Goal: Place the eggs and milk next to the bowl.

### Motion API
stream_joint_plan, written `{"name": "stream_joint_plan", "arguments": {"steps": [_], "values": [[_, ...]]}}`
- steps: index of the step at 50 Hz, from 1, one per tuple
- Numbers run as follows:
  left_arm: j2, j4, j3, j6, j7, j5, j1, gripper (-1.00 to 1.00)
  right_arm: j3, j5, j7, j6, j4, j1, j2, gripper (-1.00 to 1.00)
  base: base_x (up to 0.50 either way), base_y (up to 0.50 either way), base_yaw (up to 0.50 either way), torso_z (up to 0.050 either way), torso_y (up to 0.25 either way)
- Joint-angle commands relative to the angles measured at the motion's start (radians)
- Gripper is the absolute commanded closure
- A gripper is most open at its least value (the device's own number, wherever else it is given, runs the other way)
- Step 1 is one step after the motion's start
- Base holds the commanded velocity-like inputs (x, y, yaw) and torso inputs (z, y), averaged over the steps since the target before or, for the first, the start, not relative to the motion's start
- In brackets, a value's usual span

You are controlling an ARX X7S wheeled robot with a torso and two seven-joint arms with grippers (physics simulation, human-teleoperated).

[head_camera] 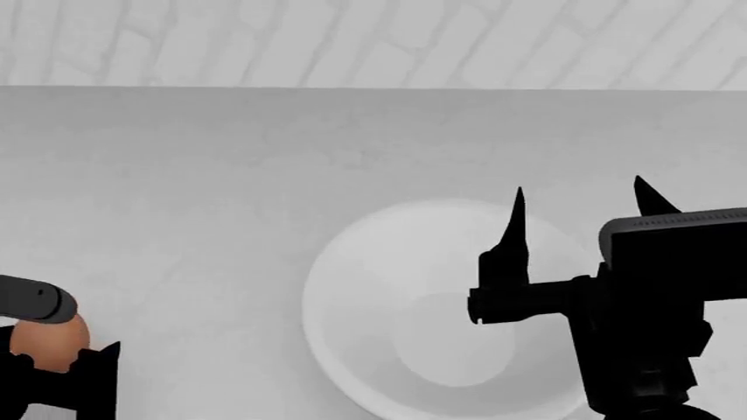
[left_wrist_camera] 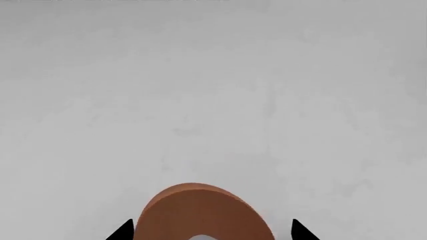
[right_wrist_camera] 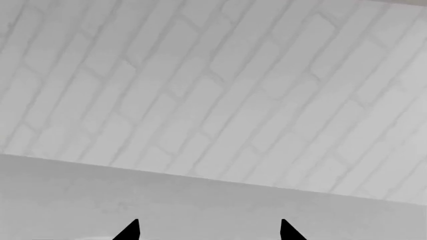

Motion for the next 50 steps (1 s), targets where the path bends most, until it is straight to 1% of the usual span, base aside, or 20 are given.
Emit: {"name": "stream_joint_plan", "arguments": {"steps": [1, 15, 19, 21, 22, 23, 24, 27, 28, 29, 30, 31, 32, 33, 34, 37, 41, 45, 50], "values": [[0.018, -0.067, 0.015, 0.011, 0.013, 0.006, 0.009, 1.0, 0.002, -0.013, -0.011, 0.003, 0.013, 0.008, -0.009, -1.0, 0.0, 0.0, 0.0, 0.0, 0.0], [0.003, -0.034, 0.015, 0.034, 0.019, 0.003, 0.029, 1.0, -0.002, -0.01, -0.012, -0.009, 0.016, -0.007, -0.007, -1.0, 0.0, 0.0, 0.0, 0.0, 0.0], [-0.015, 0.011, 0.011, 0.074, 0.074, -0.022, 0.03, 1.0, -0.001, -0.007, -0.01, -0.006, 0.01, -0.008, -0.006, -1.0, 0.0, 0.0, 0.0, 0.0, 0.0], [-0.035, 0.03, 0.027, 0.097, 0.105, -0.02, 0.025, 1.0, 0.001, -0.005, -0.01, -0.007, 0.007, -0.01, -0.005, -1.0, 0.0, 0.0, 0.0, 0.0, 0.0], [-0.036, 0.037, 0.015, 0.071, 0.104, -0.038, 0.012, 1.0, 0.002, -0.003, -0.009, -0.004, 0.002, -0.011, -0.004, -1.0, 0.0, 0.0, 0.0, 0.0, 0.0], [-0.049, 0.047, 0.032, 0.101, 0.13, -0.029, 0.011, 1.0, 0.004, -0.002, -0.009, -0.005, 0.001, -0.013, -0.004, -1.0, 0.0, 0.0, 0.0, 0.0, 0.0], [-0.049, 0.051, 0.024, 0.087, 0.132, -0.042, 0.0, 1.0, 0.005, -0.001, -0.008, -0.004, -0.002, -0.014, -0.003, -1.0, 0.0, 0.0, 0.0, 0.0, 0.0], [-0.078, 0.058, 0.074, 0.153, 0.192, -0.01, -0.02, 1.0, 0.01, 0.002, -0.007, -0.006, -0.007, -0.02, -0.001, -1.0, 0.0, 0.0, 0.0, 0.0, 0.0], [-0.091, 0.048, 0.103, 0.174, 0.232, -0.002, -0.035, 1.0, 0.013, 0.005, -0.007, -0.007, -0.011, -0.023, -0.001, -1.0, 0.0, 0.0, 0.0, 0.0, 0.0], [-0.089, 0.034, 0.108, 0.175, 0.232, 0.004, -0.044, 1.0, 0.016, 0.006, -0.007, -0.01, -0.012, -0.026, -0.001, -1.0, 0.0, 0.0, 0.0, 0.0, 0.0], [-0.102, 0.018, 0.145, 0.218, 0.284, 0.024, -0.06, 1.0, 0.017, 0.006, -0.007, -0.011, -0.012, -0.028, 0.0, -1.0, 0.0, 0.0, 0.0, 0.0, 0.0], [-0.101, 0.004, 0.151, 0.212, 0.287, 0.026, -0.073, 1.0, 0.018, 0.007, -0.007, -0.012, -0.012, -0.029, 0.0, -1.0, 0.0, 0.0, 0.0, 0.0, 0.0], [-0.105, -0.027, 0.187, 0.247, 0.318, 0.055, -0.095, 1.0, 0.02, 0.009, -0.007, -0.016, -0.013, -0.033, -0.001, -1.0, 0.0, 0.0, 0.0, 0.0, 0.0], [-0.101, -0.04, 0.188, 0.245, 0.322, 0.053, -0.105, 1.0, 0.02, 0.009, -0.007, -0.015, -0.014, -0.033, -0.001, -1.0, 0.0, 0.0, 0.0, 0.0, 0.0], [-0.107, -0.068, 0.225, 0.293, 0.366, 0.081, -0.123, 1.0, 0.021, 0.011, -0.008, -0.017, -0.013, -0.034, 0.0, -1.0, 0.0, 0.0, 0.0, 0.0, 0.0], [-0.113, -0.118, 0.28, 0.338, 0.435, 0.11, -0.158, 1.0, 0.025, 0.015, -0.007, -0.013, -0.019, -0.035, 0.003, -1.0, 0.0, 0.0, 0.0, 0.0, 0.0], [-0.104, -0.204, 0.338, 0.396, 0.515, 0.149, -0.224, 1.0, 0.029, 0.02, -0.004, -0.004, -0.031, -0.035, 0.006, -1.0, 0.0, 0.0, 0.0, 0.0, 0.0], [-0.097, -0.301, 0.404, 0.488, 0.605, 0.205, -0.288, 1.0, 0.028, 0.024, 0.0, 0.01, -0.043, -0.032, 0.011, -1.0, 0.0, 0.0, 0.0, 0.0, 0.0], [-0.081, -0.38, 0.445, 0.505, 0.651, 0.235, -0.347, 1.0, 0.027, 0.027, 0.003, 0.018, -0.052, -0.03, 0.013, -1.0, 0.0, 0.0, 0.0, 0.0, 0.0]]}}
